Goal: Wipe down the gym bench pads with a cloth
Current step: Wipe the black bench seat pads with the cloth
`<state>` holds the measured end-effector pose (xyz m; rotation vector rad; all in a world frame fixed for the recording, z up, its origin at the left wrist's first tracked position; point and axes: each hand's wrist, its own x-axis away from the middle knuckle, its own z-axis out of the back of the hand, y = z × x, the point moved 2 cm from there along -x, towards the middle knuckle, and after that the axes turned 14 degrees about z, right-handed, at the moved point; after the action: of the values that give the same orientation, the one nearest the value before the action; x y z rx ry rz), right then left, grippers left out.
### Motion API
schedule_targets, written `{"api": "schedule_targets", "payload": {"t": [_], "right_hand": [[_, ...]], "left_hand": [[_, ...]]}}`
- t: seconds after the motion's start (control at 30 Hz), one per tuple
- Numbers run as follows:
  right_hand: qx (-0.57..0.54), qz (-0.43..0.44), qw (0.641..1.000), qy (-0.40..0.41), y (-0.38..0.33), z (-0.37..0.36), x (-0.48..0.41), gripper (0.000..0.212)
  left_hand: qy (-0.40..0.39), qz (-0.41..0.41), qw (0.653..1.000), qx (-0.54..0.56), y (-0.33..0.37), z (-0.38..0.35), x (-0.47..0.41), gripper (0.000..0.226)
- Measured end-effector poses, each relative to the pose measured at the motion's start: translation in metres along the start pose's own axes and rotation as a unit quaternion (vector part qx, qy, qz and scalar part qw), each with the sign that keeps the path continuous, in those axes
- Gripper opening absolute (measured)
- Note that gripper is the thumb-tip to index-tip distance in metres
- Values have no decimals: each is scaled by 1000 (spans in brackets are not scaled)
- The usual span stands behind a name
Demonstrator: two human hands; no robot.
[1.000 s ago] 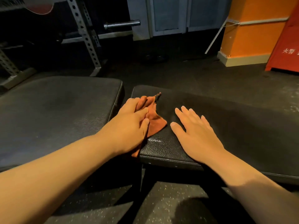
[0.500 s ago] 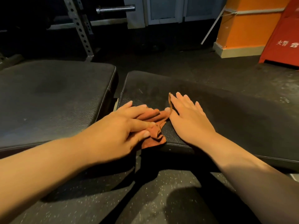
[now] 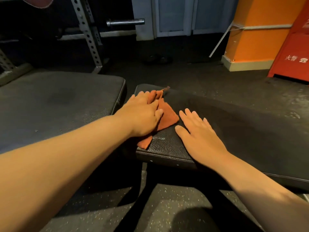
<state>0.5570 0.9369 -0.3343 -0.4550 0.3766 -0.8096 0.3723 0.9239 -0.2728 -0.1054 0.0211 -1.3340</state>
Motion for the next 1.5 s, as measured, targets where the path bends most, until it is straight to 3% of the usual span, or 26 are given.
{"api": "schedule_targets", "payload": {"t": [0.07,0.2,0.43,0.63,0.83,1.03,1.17,1.27,1.4,1.5], "right_hand": [[-7,0,1000,-4,0,1,0,59],[-5,5,1000,-3,-1,0,-1,58],[-6,0,1000,-5,0,1,0,58],[4,1,1000,-8,-3,1,0,59],[-1,-2,1000,-8,-2,0,-1,59],[0,0,1000,-15,-4,1,0,59],[5,-1,1000,-5,-2,-1,-1,59],[-50,-13,998,19,3,-1,-4,55],[-105,-4,992,64,10,-3,-7,59],[-198,-49,971,127,11,5,0,55]], "left_hand": [[22,9,1000,-15,0,-2,4,60],[57,-70,996,28,-14,-8,66,61],[20,50,996,69,-17,-4,-28,57],[69,20,990,121,-25,-7,50,53],[5,37,994,103,-16,5,-6,53],[53,-13,987,152,-29,-4,50,51],[1,14,997,77,-21,-1,3,55],[48,54,997,-9,-2,-3,1,57],[68,-129,989,-25,39,-15,60,59],[30,-130,991,-26,14,-5,49,55]]}}
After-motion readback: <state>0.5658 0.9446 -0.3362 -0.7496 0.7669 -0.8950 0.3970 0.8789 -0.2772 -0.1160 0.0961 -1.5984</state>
